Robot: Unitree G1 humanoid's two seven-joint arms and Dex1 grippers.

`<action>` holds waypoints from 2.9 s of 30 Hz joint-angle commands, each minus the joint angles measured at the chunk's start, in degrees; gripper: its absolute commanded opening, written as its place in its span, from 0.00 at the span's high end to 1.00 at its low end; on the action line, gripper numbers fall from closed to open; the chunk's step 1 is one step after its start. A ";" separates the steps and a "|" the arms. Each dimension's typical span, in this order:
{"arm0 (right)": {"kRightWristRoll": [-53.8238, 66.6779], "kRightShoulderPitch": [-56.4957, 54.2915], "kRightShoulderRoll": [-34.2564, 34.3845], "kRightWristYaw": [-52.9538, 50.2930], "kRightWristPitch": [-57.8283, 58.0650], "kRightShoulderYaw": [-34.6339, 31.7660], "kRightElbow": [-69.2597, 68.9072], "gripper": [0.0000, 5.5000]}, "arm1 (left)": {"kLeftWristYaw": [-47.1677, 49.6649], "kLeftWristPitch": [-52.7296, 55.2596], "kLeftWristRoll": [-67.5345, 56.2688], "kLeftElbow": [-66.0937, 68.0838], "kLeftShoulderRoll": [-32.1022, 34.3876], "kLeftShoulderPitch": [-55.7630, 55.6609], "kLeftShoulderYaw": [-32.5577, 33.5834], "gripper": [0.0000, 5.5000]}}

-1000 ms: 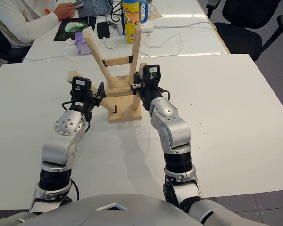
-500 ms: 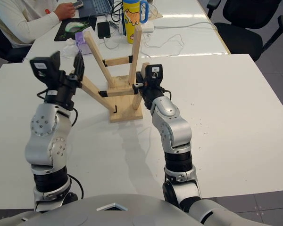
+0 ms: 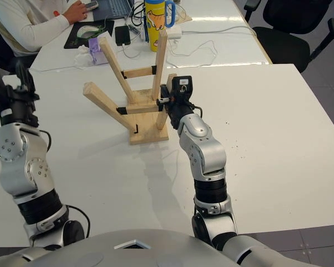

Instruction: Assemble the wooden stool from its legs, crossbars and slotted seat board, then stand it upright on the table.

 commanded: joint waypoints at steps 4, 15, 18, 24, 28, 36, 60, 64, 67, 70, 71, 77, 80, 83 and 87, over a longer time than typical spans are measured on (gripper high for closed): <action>0.60 -0.32 0.22 0.44 0.56 -0.01 -0.65 0.77 | -6.89 2.14 2.78 3.72 3.21 8.05 -8.09 0.69; 0.51 -0.34 0.02 0.77 1.01 0.71 -0.78 0.77 | -8.53 10.75 4.57 -6.06 0.64 2.10 -21.80 1.00; 0.43 -0.52 -0.04 0.94 1.06 1.08 -0.68 0.77 | -9.80 16.39 4.55 -9.69 -1.68 0.62 -30.42 1.00; -0.10 -0.67 -0.07 1.39 1.21 1.70 -0.91 0.77 | -9.03 19.62 5.68 -8.69 -2.39 2.18 -31.10 1.00; -0.06 -0.58 -0.19 1.31 1.26 1.38 -0.94 0.77 | -8.56 18.54 6.22 -6.24 -1.29 3.53 -27.64 1.00; -0.41 -0.67 -0.34 1.38 0.88 1.12 -0.20 0.77 | -4.37 16.02 7.69 -3.21 -1.51 3.55 -20.67 1.00; -0.97 0.01 -0.45 0.92 1.03 1.29 0.12 0.81 | -8.56 20.63 8.05 -4.20 0.76 1.81 -25.10 1.00; -1.00 0.02 -0.68 0.99 0.91 1.29 0.29 0.81 | -5.09 17.40 8.95 -2.48 1.06 0.23 -19.14 1.00; -0.99 -0.14 -0.79 1.10 0.77 1.25 0.50 0.81 | -4.25 13.27 5.35 -4.22 -0.19 -4.49 -13.81 1.00; -0.97 -0.31 -0.84 1.22 0.62 1.30 0.66 0.81 | -5.20 13.38 -4.08 -10.27 -3.03 -13.21 -9.47 1.00; -0.98 -0.32 -0.84 1.25 0.57 1.35 0.68 0.81 | -5.03 14.99 -7.86 -12.16 -3.98 -16.21 -8.10 1.00; -0.89 -0.38 -0.87 1.40 0.77 1.51 0.48 0.81 | 5.31 27.94 -33.07 -16.88 -6.09 -33.97 3.72 1.00; -0.86 -0.44 -0.96 1.46 0.95 1.53 0.34 0.81 | 11.11 33.11 -41.10 -16.13 -5.57 -36.62 6.65 1.00; -0.88 -0.47 -1.08 1.51 1.01 1.51 0.26 0.81 | 14.28 37.58 -45.05 -15.93 -4.54 -34.25 5.76 1.00; -0.93 -0.50 -1.01 1.33 1.21 1.50 0.23 0.81 | 13.08 39.07 -42.08 -12.99 -7.04 -20.43 -1.66 1.00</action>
